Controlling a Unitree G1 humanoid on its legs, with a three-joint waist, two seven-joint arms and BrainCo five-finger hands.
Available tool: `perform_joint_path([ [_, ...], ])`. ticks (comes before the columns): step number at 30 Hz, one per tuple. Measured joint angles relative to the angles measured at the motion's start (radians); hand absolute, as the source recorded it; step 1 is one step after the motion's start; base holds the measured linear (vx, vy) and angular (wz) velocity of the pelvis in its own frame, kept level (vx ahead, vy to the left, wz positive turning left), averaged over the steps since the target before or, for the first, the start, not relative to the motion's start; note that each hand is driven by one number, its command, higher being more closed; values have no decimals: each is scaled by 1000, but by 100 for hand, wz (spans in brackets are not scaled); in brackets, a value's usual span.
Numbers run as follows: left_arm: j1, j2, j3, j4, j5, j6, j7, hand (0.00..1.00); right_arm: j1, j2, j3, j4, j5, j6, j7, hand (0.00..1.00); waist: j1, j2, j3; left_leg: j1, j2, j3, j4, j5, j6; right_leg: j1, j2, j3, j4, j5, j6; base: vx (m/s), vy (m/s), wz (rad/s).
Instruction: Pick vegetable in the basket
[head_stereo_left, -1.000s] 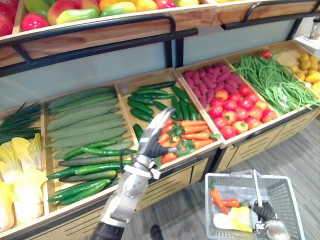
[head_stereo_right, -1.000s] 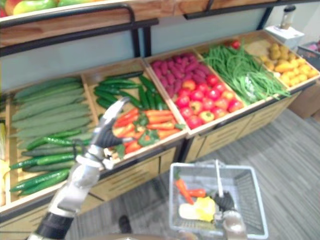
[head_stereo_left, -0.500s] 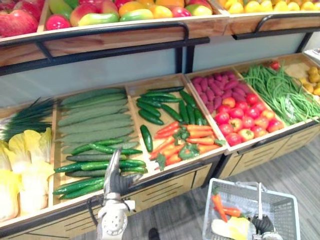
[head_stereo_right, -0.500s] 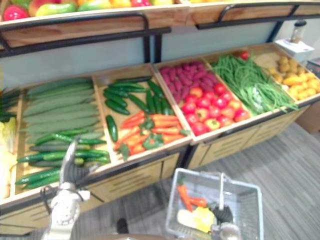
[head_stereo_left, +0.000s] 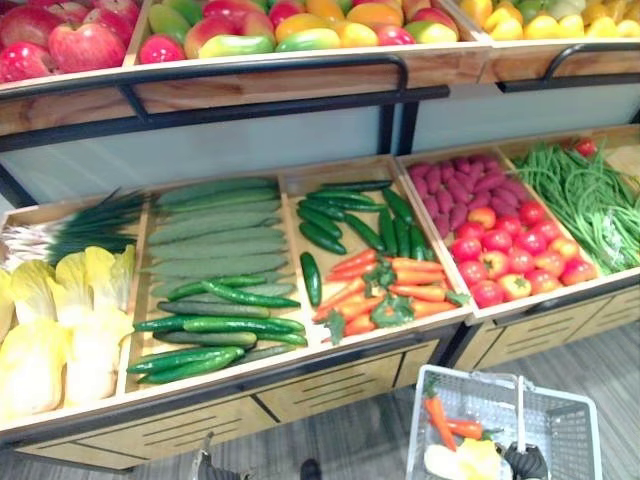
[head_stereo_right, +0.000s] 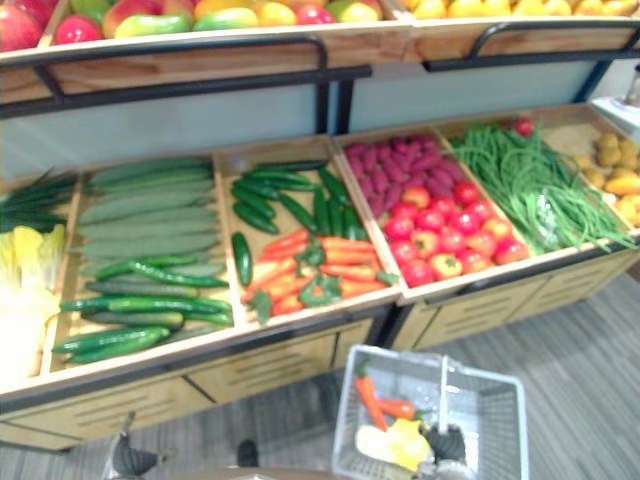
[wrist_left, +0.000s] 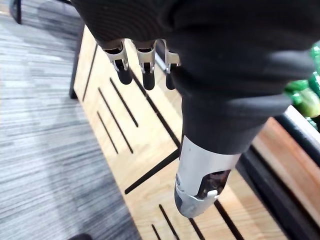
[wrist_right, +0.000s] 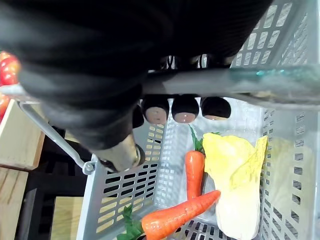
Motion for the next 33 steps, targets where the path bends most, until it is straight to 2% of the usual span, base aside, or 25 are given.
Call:
perform_joint_path([
  [1, -19, 0, 21, 70, -32, 1, 2, 0, -3, 0, 0, 14, 0, 0, -1, 100, 0, -2, 2, 8, -2, 1, 0, -2, -1, 4, -4, -1, 5, -4, 1, 39, -13, 7],
  [3, -47, 0, 79, 189, -78, 36, -6, 0, -18, 0, 0, 30, 1, 0, -1, 100, 0, -3, 3, 20, -3, 6, 0, -10, -4, 14, -5, 3, 6, -9, -2, 36, -10, -8],
  [5, -59, 2, 126, 300, -150, 84, -45, 0, -49, 0, -15, 57, -1, 1, 0, 100, 1, -8, 9, 35, 3, 33, 0, -19, -9, 11, -4, 31, 9, -11, -3, 37, -2, -31],
  [8, -61, 1, 126, 340, -184, 119, -99, 0, -63, 0, -27, 68, -1, 4, 2, 100, 3, -4, 13, 45, 9, 63, 0, -31, -15, 7, -4, 58, 8, -12, -4, 33, 4, -31],
  [9, -65, 1, 125, 340, -183, 125, -117, 0, -68, 0, -28, 68, -3, 8, 3, 100, 4, -5, 13, 46, 12, 78, 0, -37, -12, -7, -6, 74, 10, -17, -5, 107, 55, -86],
  [10, -142, 4, 52, 335, -188, 125, -170, 0, -104, -1, -60, 63, -4, 32, 4, 100, 1, -18, 48, 53, 10, 128, 8, -46, -13, -63, -21, 146, 62, -12, 3, 112, 76, -85],
  [11, -159, 12, 38, 333, -188, 121, -172, 0, -111, -1, -65, 61, -4, 33, 4, 100, 1, -14, 63, 66, 5, 139, 8, -51, -11, -64, -22, 161, 73, -12, 4, 117, 93, -72],
  [12, -164, 25, 16, 333, -188, 118, -175, 0, -110, -1, -65, 56, -3, 33, 4, 100, -5, -23, 71, 68, -2, 140, 8, -56, -9, -63, -28, 163, 72, -13, 4, 22, 46, -12],
  [13, -168, 30, 8, 333, -188, 116, -175, 0, -108, -1, -66, 54, -2, 33, 4, 100, -6, -18, 71, 70, -5, 140, 8, -58, -8, -62, -32, 165, 72, -13, 4, 24, 57, -1],
  [14, -178, 36, -1, 334, -188, 116, -175, 0, -107, -1, -70, 50, 0, 35, 4, 100, -14, -23, 86, 78, -9, 146, 8, -63, -4, -61, -38, 171, 72, -13, 4, -10, 70, -19],
  [15, -191, 39, -14, 333, -186, 118, -175, 0, -102, 2, -74, 28, 0, 40, 4, 100, -15, -39, 97, 75, -17, 172, 10, -70, -2, -87, -44, 207, 72, -8, 12, -18, 88, -50],
  [17, -200, 47, -23, 328, -185, 121, -175, 0, -104, 6, -61, -47, 0, 39, 4, 100, -16, -41, 95, 35, -18, 234, 49, -90, 9, -171, -51, 272, 109, 9, 27, -60, 47, -101],
  [18, -204, 54, -28, 308, -184, 121, -174, 0, -113, 9, -40, -105, -2, 38, 4, 100, -24, -43, 98, 16, -16, 303, 66, -103, 15, -267, -63, 274, 187, 27, 10, -92, 8, -154],
  [19, -219, 58, -25, 297, -184, 121, -176, 0, -116, 9, -30, -146, -9, 36, 4, 100, -35, -37, 126, 28, 0, 359, 89, -121, 28, -320, -68, 204, 257, 74, -61, -120, 8, -158],
  [20, -230, 61, -22, 288, -183, 120, -177, 0, -118, 8, -27, -147, -10, 36, 4, 100, -39, -36, 145, 47, 11, 388, 101, -133, 29, -320, -66, 156, 260, 108, -111, -100, 32, -189],
  [21, -228, 64, -20, 273, -182, 111, -181, 0, -116, 8, -18, -141, -10, 36, 4, 100, -25, -8, 146, 96, 53, 447, 90, -177, 42, -268, -29, 70, 177, 169, -157, -88, 26, -163],
  [22, -229, 69, -18, 273, -182, 102, -184, 0, -121, 13, -10, -141, -10, 34, 4, 100, -27, -16, 159, 115, 53, 492, 92, -184, 50, -263, -54, 32, 235, 127, -150, -105, 14, -180],
  [23, -232, 90, -23, 273, -182, 100, -192, 0, -104, 13, 7, -139, -10, 34, 6, 100, -31, -52, 159, 133, 52, 544, 125, -204, 58, -261, -100, -43, 364, 57, -143, -79, -25, -101],
  [25, -232, 91, -24, 278, -182, 103, -196, 0, -87, 9, 8, -131, -11, 35, 5, 100, -28, -71, 158, 133, 66, 608, 169, -227, 61, -222, -136, -119, 415, 33, -151, -100, -46, -100],
  [27, -230, 81, -22, 282, -182, 106, -196, 0, -88, 11, 20, -130, -11, 35, 6, 100, -27, -71, 158, 124, 78, 663, 197, -231, 67, -193, -148, -122, 371, 41, -136, -130, -83, -91],
  [28, -232, 80, -21, 285, -182, 106, -196, 0, -89, 14, 38, -123, -11, 35, 11, 100, -27, -73, 157, 107, 97, 689, 236, -237, 67, -172, -139, -110, 298, 37, -88, -123, -139, -74],
  [30, -233, 84, -19, 285, -182, 105, -194, 0, -90, 16, 69, -115, -11, 36, 21, 100, -25, -80, 153, 77, 132, 715, 297, -250, 61, -145, -103, -88, 166, 34, -29, -83, -242, -62],
  [31, -235, 80, -10, 288, -183, 106, -190, 0, -93, 15, 86, -110, -11, 35, 26, 100, -22, -75, 156, 66, 175, 737, 350, -260, 50, -119, -57, -79, 75, 30, -13, -92, -358, -79],
  [32, -230, 64, -9, 288, -183, 105, -187, 0, -94, 11, 87, -106, -10, 35, 25, 100, -21, -39, 171, 67, 226, 746, 391, -260, 47, -106, -7, -61, 36, 57, -29, -80, -278, -66],
  [33, -227, 51, -9, 289, -183, 106, -183, 0, -89, 9, 86, -104, -10, 35, 24, 100, -26, -22, 174, 70, 245, 747, 404, -258, 43, -100, 10, -56, 28, 59, -33, -93, -292, -42],
])
